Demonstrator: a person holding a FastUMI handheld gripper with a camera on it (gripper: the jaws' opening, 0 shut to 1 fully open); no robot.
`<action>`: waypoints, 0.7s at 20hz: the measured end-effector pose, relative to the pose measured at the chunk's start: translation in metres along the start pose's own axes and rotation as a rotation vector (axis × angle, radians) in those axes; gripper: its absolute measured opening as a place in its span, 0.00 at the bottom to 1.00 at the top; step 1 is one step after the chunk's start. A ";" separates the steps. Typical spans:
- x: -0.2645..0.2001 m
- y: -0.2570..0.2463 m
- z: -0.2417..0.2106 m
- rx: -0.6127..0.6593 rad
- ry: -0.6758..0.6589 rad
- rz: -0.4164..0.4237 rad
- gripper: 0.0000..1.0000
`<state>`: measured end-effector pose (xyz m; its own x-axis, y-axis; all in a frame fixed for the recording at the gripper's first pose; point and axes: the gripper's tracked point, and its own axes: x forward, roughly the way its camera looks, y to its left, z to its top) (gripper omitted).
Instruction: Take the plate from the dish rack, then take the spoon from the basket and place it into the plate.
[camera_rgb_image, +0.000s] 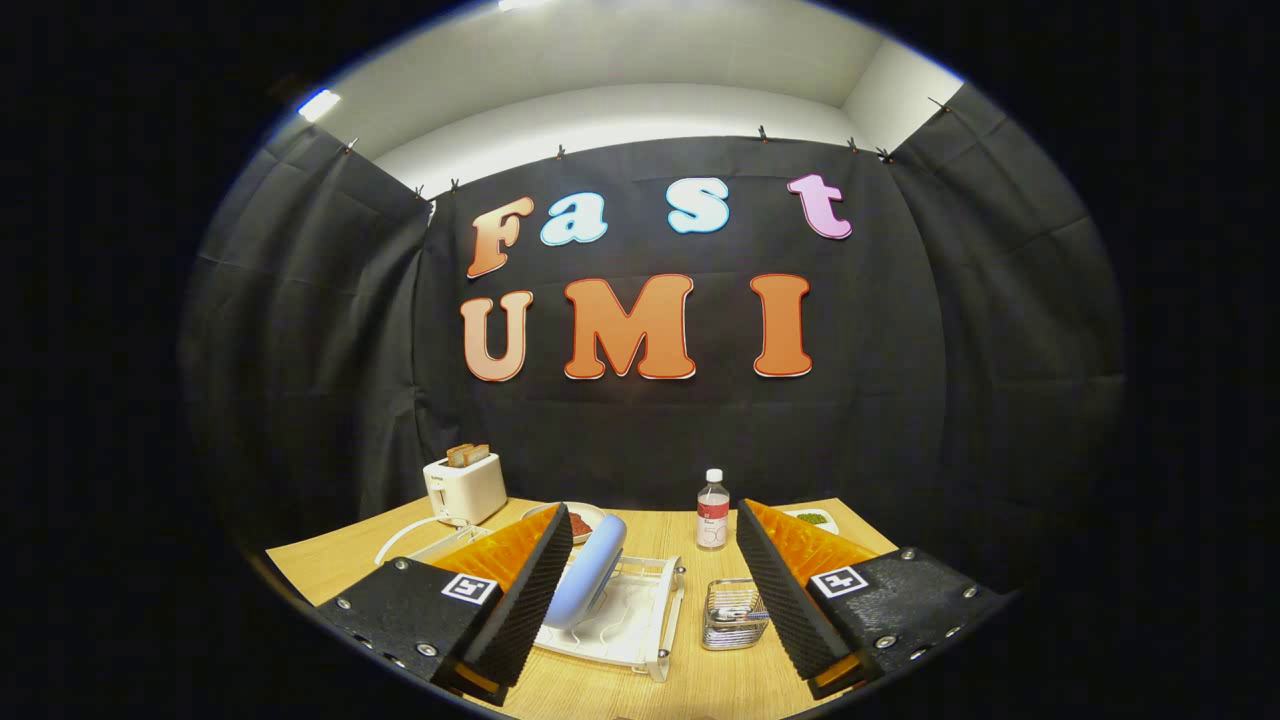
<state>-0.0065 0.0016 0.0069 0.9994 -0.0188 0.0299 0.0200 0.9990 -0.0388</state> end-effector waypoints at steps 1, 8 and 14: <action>-0.001 -0.001 0.000 -0.009 -0.003 -0.005 0.98; -0.006 -0.001 0.003 -0.027 -0.030 0.010 0.98; -0.003 -0.002 0.001 -0.034 -0.018 0.020 0.98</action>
<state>-0.0096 0.0001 0.0081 0.9989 0.0017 0.0468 0.0017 0.9973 -0.0731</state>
